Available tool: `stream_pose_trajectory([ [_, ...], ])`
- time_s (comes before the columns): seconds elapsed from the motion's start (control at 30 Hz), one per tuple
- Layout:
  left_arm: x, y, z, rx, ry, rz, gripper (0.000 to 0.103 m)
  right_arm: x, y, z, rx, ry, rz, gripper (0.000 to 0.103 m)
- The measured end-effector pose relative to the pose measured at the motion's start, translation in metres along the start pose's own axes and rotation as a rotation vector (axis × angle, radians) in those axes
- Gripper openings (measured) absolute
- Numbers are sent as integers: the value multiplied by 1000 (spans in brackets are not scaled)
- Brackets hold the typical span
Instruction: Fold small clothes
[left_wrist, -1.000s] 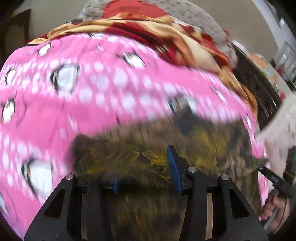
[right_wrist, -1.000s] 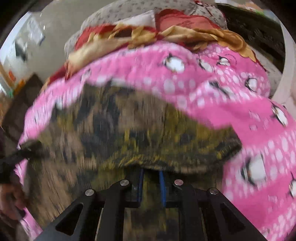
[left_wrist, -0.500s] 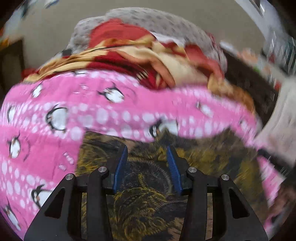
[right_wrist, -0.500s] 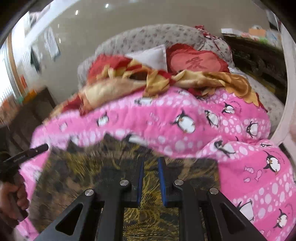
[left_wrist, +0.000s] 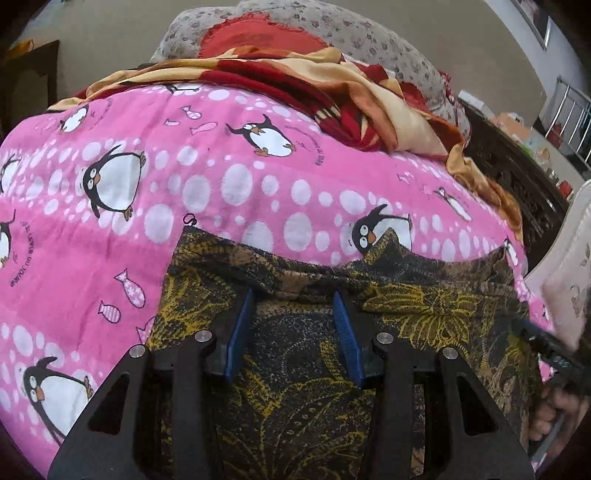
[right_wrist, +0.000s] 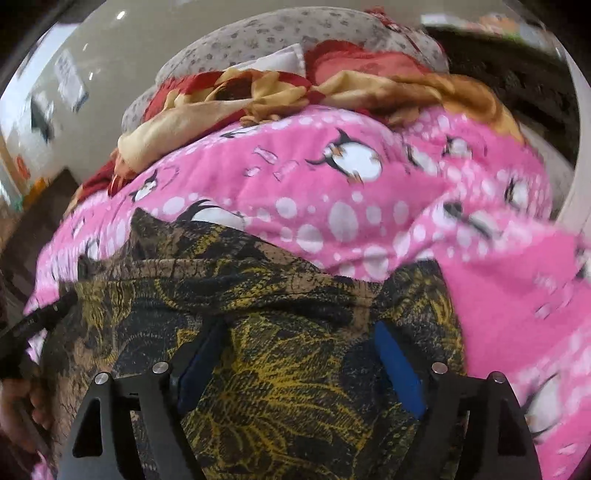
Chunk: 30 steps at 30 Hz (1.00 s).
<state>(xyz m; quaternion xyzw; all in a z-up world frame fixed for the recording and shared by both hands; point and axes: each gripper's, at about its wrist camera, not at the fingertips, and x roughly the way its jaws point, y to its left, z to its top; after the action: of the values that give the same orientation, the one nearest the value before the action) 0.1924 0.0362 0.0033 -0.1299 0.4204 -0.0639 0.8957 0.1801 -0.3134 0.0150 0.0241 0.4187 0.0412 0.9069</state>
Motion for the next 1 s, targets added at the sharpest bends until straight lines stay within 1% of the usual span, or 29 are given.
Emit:
stream_pose_trajectory([
  [0.03, -4, -6, 0, 13, 22, 13, 44, -12, 8, 0, -28, -17, -13, 70],
  [0.07, -13, -10, 1, 21, 27, 16, 44, -27, 17, -1, -58, -39, -8, 70],
  [0.1, -22, -14, 1, 20, 16, 2, 44, -42, 25, -4, -80, -66, 6, 70],
  [0.17, -50, -26, -14, 31, -12, -16, 44, -70, 41, -18, -113, -118, 23, 70],
  [0.23, -70, -39, -36, 55, -7, -25, 44, -83, 58, -34, -144, -98, 62, 70],
  [0.27, -77, -46, -51, 78, 1, -32, 46, -87, 64, -47, -159, -82, 74, 70],
  [0.3, -79, -52, -66, 106, 10, -20, 50, -87, 68, -56, -157, -61, 86, 70],
  [0.33, -75, -59, -77, 129, 23, 8, 60, -84, 71, -64, -150, -42, 110, 70],
  [0.37, -66, -61, -89, 145, 52, 39, 63, -77, 74, -73, -146, -15, 114, 70],
  [0.4, -59, -63, -99, 173, 44, 61, 63, -64, 74, -82, -138, 23, 55, 70],
  [0.43, -61, -67, -105, 211, -4, 72, 66, -51, 72, -89, -131, 67, 12, 76],
  [0.47, -60, -70, -108, 233, -10, 83, 68, -46, 71, -94, -125, 66, -11, 80],
  [0.5, -60, -72, -107, 234, -10, 88, 68, -47, 69, -94, -116, 57, -7, 84],
  [0.53, -60, -71, -107, 225, -10, 83, 69, -47, 65, -92, -96, 69, -5, 89],
  [0.6, -60, -71, -107, 218, -3, 51, 76, -44, 60, -92, -71, 80, -9, 98],
  [0.63, -59, -70, -105, 216, 1, 23, 82, -44, 57, -92, -57, 82, 14, 101],
  [0.67, -58, -70, -105, 212, 4, 3, 85, -44, 54, -92, -46, 86, 30, 103],
  [0.73, -58, -69, -105, 209, 4, -11, 86, -44, 52, -92, -40, 80, 49, 103],
  [0.83, -58, -70, -105, 218, 6, 1, 86, -46, 50, -96, -47, 65, 54, 103],
  [0.9, -57, -72, -106, 229, 9, 5, 88, -49, 51, -98, -47, 60, 58, 103],
  [1.0, -55, -74, -105, 241, 12, 13, 90, -49, 56, -100, -68, 56, 27, 103],
])
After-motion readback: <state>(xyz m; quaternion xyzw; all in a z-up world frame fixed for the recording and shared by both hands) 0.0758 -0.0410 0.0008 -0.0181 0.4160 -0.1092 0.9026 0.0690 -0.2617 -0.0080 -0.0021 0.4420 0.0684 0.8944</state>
